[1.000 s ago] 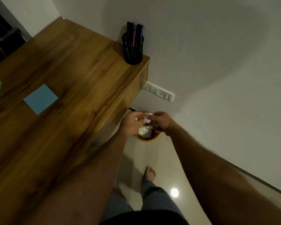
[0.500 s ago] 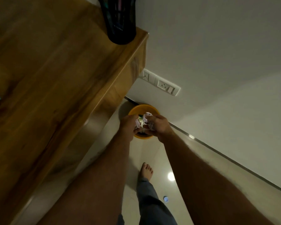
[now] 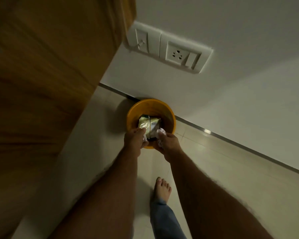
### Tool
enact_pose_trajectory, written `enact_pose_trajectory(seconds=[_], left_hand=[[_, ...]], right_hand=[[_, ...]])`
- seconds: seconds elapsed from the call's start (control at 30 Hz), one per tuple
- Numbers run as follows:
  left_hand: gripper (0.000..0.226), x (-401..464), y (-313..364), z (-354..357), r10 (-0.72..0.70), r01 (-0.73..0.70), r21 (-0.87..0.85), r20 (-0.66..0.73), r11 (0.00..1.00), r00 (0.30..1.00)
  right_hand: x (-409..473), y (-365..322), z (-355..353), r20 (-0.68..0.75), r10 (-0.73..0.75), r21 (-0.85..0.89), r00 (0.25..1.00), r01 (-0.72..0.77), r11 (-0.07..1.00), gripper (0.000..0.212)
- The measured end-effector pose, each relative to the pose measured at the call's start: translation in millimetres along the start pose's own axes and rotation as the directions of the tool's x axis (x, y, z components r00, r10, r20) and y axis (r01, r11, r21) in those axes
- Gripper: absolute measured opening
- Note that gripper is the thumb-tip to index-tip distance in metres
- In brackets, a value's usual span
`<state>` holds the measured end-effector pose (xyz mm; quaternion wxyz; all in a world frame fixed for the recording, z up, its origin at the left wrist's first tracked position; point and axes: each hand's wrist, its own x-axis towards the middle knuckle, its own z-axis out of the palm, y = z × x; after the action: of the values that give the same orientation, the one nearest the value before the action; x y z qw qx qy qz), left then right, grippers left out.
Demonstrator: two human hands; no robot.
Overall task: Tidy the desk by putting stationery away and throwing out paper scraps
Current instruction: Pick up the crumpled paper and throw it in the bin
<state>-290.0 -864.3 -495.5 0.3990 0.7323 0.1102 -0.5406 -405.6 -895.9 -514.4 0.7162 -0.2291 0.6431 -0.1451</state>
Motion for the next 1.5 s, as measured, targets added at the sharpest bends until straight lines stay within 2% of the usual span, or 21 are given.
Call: enact_pose_trajectory(seconds=[0.1,0.27,0.43,0.63,0.77,0.8,0.87,0.93,0.97,1.03,1.17,1.23,1.37,1.5], left_hand=[[0.032,28.4,-4.6,12.2,0.0,0.001,-0.027,0.015,1.0,1.0],[0.037,73.1,-16.4,23.9,-0.017,0.02,-0.07,0.046,0.997,0.999],[0.037,96.9,-26.6,25.6,-0.044,0.043,-0.049,-0.019,0.998,0.999],[0.043,99.5,-32.7,16.2,-0.017,0.013,-0.034,-0.093,0.999,0.996],[0.043,96.7,-31.8,14.2,-0.011,0.017,0.054,-0.102,0.998,0.995],[0.043,97.1,-30.1,15.5,-0.023,0.028,0.055,-0.091,0.998,0.996],[0.043,98.0,-28.1,19.6,-0.031,0.037,0.086,-0.065,0.996,0.997],[0.044,95.6,-27.1,21.8,-0.008,0.014,0.13,-0.046,0.991,0.999],[0.045,91.3,-26.0,21.9,-0.001,0.006,0.144,-0.034,0.99,0.999],[0.047,85.3,-26.6,20.3,-0.005,0.009,0.165,-0.023,0.986,1.0],[0.049,48.0,-17.9,15.7,0.006,-0.006,0.202,-0.002,0.979,1.0],[0.048,20.0,-5.7,15.0,0.023,-0.026,0.205,0.018,0.978,1.0],[0.037,-63.5,38.4,8.0,0.066,-0.08,0.231,0.069,0.97,0.995],[0.017,-180.3,83.8,-13.3,0.185,-0.219,0.241,0.156,0.946,0.97]], right_hand=[[35.0,5.4,2.4,-0.002,-0.018,-0.027,1.0,0.018,0.999,0.022],[74.7,4.7,5.9,0.023,-0.031,-0.035,0.999,0.032,0.999,0.032],[89.6,11.3,6.3,-0.079,-0.016,-0.037,0.997,0.013,0.999,0.028],[83.6,14.1,4.7,-0.126,0.008,-0.071,0.992,-0.017,0.997,0.022],[80.9,7.9,4.5,-0.129,0.01,-0.042,0.992,-0.016,0.999,0.029],[79.6,5.5,7.4,-0.118,0.006,-0.023,0.993,-0.009,1.0,0.036],[82.3,4.6,12.9,-0.104,0.029,0.031,0.994,-0.026,0.999,0.064],[90.8,8.8,13.4,-0.202,0.069,0.03,0.977,-0.064,0.997,0.083],[86.7,8.4,12.5,-0.256,0.066,-0.011,0.964,-0.071,0.997,0.081],[63.8,3.4,12.2,-0.278,0.028,-0.1,0.96,-0.058,0.993,0.066],[13.8,-8.4,5.5,-0.155,-0.06,-0.279,0.986,0.014,0.96,0.028],[-14.0,-24.7,7.6,-0.1,-0.098,-0.365,0.99,0.055,0.929,0.026],[-90.4,-77.4,23.1,-0.026,-0.211,-0.424,0.977,0.181,0.888,0.017],[-194.6,-130.9,35.1,-0.018,-0.326,-0.489,0.945,0.276,0.827,0.023]])
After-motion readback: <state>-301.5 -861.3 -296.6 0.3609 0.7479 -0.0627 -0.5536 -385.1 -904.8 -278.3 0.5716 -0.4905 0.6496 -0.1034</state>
